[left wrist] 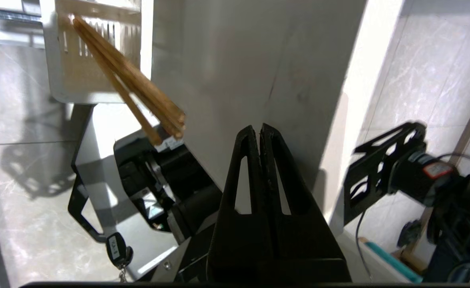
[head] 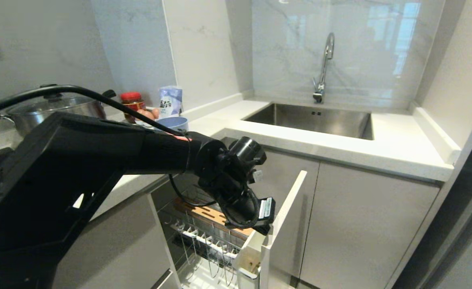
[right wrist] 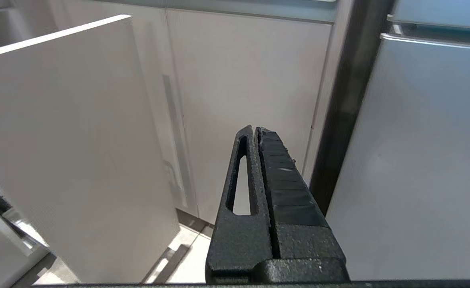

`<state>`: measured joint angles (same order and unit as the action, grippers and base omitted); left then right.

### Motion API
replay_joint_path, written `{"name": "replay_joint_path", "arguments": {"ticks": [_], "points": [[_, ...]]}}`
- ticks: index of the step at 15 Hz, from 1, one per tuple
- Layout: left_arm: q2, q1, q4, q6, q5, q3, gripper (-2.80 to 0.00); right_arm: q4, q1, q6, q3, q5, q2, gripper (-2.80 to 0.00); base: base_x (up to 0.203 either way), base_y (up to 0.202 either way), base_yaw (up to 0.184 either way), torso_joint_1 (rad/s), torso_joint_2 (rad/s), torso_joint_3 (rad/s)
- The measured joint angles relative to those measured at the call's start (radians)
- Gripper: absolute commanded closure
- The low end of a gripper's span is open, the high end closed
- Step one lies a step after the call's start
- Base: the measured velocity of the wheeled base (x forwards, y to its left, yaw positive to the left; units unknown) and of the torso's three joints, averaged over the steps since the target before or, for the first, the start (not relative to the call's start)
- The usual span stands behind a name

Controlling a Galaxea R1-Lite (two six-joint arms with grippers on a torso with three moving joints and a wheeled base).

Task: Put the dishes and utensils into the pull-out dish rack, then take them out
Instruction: Open the cupboard, then pick up the chopsticks and place it in the cupboard

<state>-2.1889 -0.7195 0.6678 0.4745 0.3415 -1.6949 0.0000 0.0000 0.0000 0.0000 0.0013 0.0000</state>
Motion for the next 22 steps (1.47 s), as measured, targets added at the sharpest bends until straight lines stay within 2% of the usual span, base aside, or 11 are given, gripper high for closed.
{"name": "replay_joint_path", "arguments": {"ticks": [6,14,20,22], "points": [[-0.005,-0.04,0.001,0.001,0.004,0.009,0.0,0.0,0.0,0.0,0.0,0.0,0.0,0.0,0.0,0.0,0.0,0.0,0.0,0.0],[-0.007,-0.037,0.003,-0.001,-0.009,0.011,0.0,0.0,0.0,0.0,0.0,0.0,0.0,0.0,0.0,0.0,0.0,0.0,0.0,0.0],[0.072,0.05,0.001,-0.009,-0.128,-0.007,0.0,0.0,0.0,0.0,0.0,0.0,0.0,0.0,0.0,0.0,0.0,0.0,0.0,0.0],[0.122,0.084,0.001,-0.009,-0.189,-0.019,0.0,0.0,0.0,0.0,0.0,0.0,0.0,0.0,0.0,0.0,0.0,0.0,0.0,0.0]]}}
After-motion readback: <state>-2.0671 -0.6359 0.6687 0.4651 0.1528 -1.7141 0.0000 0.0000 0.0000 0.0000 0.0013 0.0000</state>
